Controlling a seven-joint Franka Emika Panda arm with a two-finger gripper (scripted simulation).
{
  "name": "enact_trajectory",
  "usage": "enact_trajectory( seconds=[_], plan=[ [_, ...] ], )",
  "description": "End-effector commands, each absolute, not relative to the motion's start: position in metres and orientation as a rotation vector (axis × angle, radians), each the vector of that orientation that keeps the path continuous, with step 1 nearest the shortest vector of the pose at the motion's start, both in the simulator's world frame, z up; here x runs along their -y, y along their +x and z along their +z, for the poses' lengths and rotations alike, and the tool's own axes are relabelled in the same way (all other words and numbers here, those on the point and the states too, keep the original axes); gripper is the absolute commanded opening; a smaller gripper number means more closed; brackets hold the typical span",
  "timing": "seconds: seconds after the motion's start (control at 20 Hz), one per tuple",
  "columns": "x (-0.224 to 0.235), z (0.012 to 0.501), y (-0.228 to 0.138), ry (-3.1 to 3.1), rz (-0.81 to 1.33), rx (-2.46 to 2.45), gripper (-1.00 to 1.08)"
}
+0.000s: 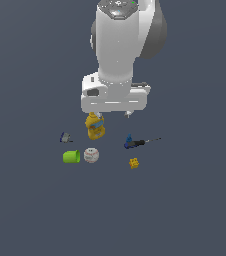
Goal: Pick up a designated object from a clutter of objects.
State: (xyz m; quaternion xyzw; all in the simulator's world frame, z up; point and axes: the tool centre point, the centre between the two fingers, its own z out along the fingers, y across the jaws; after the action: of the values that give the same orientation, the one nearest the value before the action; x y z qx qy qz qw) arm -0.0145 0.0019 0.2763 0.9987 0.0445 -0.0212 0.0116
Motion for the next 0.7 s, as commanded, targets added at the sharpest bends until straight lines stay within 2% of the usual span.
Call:
enact_trajectory(
  seconds=[0.0, 0.65],
  plan=[
    [-0.008, 0.262, -0.016, 3.111, -0.063, -0.201, 1.0],
    [-0.054, 0.159, -0.045, 3.044, -0.031, -0.7, 1.0]
  ],
)
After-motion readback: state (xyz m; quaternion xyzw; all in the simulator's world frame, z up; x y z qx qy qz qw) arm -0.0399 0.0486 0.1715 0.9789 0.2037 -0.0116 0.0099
